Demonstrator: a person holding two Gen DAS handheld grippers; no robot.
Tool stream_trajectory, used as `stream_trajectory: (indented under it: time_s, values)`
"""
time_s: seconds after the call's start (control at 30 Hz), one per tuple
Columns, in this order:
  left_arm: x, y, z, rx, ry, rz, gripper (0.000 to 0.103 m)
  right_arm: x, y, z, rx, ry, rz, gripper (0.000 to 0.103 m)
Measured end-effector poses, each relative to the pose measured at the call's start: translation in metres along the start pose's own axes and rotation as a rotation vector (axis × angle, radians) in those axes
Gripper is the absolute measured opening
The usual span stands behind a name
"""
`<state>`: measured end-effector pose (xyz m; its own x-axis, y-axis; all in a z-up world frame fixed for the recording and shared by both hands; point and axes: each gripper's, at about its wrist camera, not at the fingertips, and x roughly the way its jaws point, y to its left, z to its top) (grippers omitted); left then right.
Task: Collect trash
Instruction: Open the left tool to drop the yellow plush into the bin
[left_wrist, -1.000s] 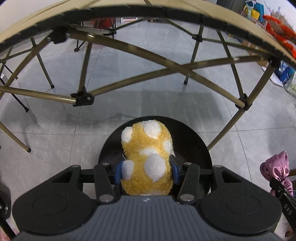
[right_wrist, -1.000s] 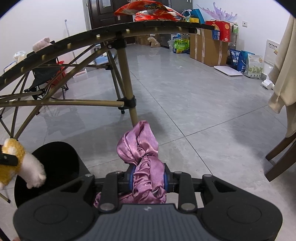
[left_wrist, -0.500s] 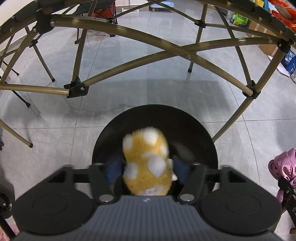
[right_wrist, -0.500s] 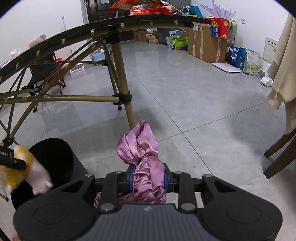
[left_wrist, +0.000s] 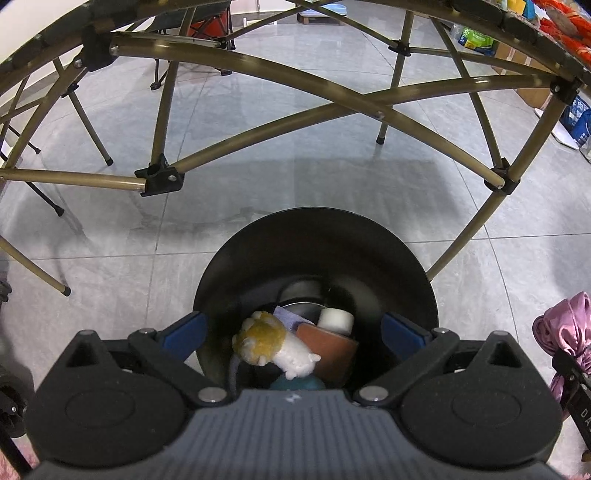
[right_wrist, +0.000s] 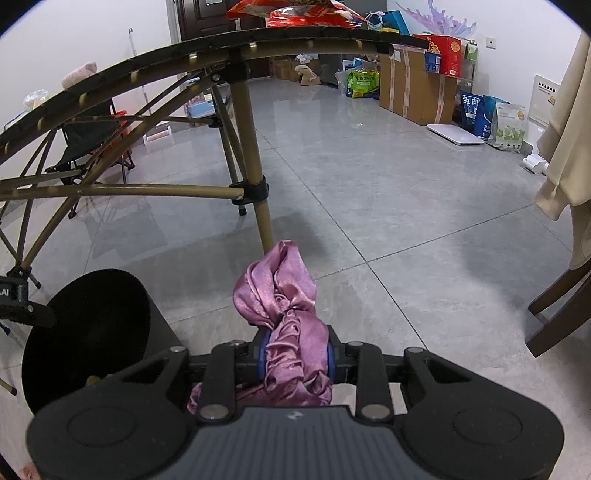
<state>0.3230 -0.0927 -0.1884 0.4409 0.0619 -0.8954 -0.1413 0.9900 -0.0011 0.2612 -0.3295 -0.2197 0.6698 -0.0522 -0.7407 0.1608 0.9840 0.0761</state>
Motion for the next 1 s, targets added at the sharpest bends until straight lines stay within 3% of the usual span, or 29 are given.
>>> stream_trajectory:
  time_s: [0.53,1.0]
  values:
    - [-0.016,0.023,-0.001,-0.014,-0.028,0.001,0.103,-0.003,0.009,0.004,-0.023,0.021,0.031,0.027]
    - [-0.040,0.076,0.001,-0.103,-0.075,0.004,0.103,-0.016,0.072,0.020,-0.128,0.037,0.142,0.027]
